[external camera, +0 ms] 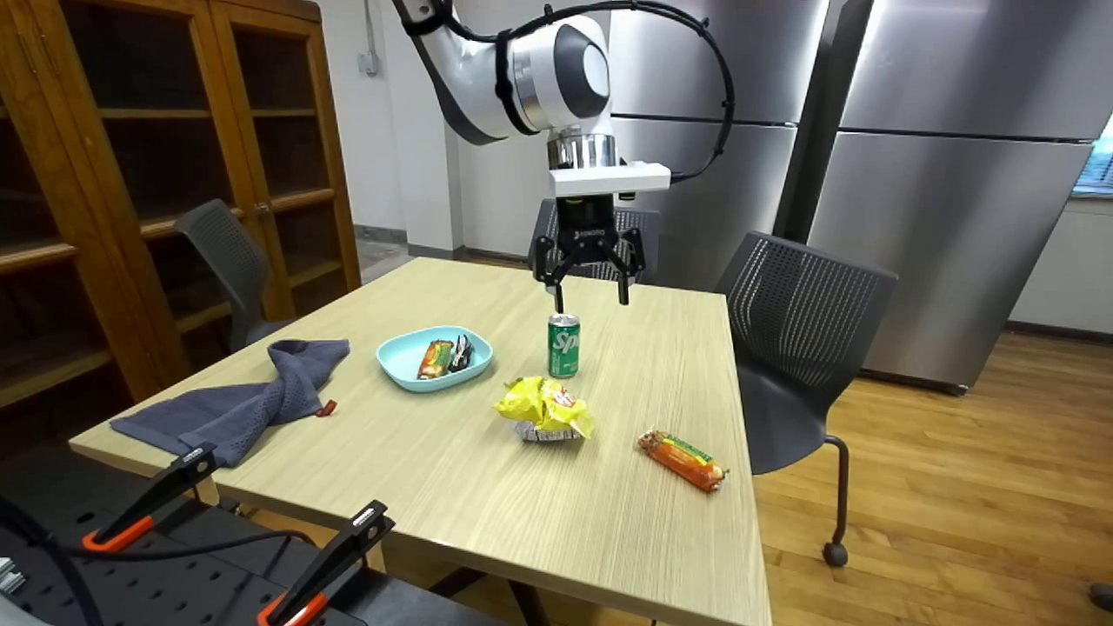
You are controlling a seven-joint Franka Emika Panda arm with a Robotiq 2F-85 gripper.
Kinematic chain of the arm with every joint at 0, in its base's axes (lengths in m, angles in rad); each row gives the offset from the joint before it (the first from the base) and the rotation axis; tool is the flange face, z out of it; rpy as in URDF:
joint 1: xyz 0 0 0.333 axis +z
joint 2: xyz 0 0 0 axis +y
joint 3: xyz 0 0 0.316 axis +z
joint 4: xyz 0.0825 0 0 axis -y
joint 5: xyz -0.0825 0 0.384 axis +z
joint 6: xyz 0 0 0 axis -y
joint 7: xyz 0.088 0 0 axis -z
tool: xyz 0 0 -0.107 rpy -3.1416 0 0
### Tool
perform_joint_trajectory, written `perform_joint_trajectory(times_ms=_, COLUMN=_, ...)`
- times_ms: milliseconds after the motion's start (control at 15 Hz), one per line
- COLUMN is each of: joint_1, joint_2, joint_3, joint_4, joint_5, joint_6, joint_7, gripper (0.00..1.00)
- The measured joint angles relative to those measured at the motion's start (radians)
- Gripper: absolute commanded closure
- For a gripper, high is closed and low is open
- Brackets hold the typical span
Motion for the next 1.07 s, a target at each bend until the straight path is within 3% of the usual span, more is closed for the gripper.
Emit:
perform_joint_trajectory(times_ms=533, joint_1=-0.015, joint_2=0.013, joint_3=-0.001, joint_4=-0.011, joint_5=0.01, joint_6=0.015, joint_7=-0.009, gripper=0.0)
perform_joint_trajectory(times_ms=1067, joint_1=-0.159, joint_2=0.068, joint_3=-0.014, joint_4=-0.039, joint_5=0.029, joint_6=0.176, joint_7=-0.256, gripper=0.0)
